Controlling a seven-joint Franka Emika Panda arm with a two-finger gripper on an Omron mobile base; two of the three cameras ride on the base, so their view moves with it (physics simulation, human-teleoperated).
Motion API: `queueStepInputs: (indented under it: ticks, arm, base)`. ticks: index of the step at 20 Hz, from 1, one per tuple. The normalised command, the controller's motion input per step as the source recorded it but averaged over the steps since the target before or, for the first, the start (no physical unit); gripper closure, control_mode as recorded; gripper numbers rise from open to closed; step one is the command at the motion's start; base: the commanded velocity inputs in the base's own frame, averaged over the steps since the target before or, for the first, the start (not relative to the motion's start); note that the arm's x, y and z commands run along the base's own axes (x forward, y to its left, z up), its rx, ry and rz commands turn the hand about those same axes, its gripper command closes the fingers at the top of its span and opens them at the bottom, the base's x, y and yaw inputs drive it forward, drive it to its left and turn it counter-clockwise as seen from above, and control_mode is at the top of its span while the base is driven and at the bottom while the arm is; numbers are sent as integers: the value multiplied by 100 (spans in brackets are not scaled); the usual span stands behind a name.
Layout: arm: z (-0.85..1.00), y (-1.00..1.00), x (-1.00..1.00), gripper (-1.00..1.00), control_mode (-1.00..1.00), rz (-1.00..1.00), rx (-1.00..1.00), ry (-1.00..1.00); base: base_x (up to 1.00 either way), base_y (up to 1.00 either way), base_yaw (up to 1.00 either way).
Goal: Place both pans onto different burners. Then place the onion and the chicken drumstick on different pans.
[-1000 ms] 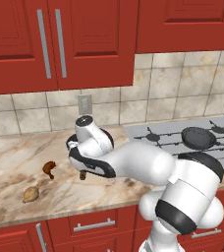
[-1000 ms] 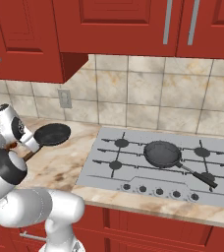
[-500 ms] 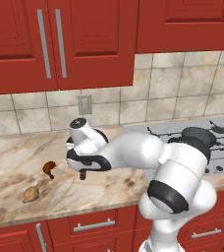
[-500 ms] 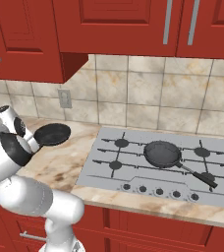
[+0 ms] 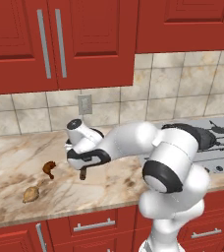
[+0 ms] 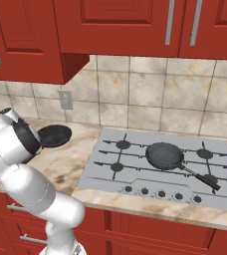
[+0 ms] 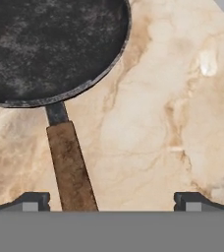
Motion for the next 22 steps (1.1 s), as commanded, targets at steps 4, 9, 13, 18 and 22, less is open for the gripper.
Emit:
queueStepInputs:
  ticks: [4,9,13,18,22]
  arm:
    - [-13,8,18,-100,-100,-1,-3,2]
    - [-19,8,18,-100,-100,0,-1,0]
    - [-24,2,16,-100,-100,-2,-1,0]
    - [-28,3,14,-100,-100,-3,-1,0]
    - [-29,11,18,-100,-100,-4,-1,0]
  base:
    - [0,0,0]
    - [0,0,0]
    - [0,0,0]
    - [0,0,0]
    - [0,0,0]
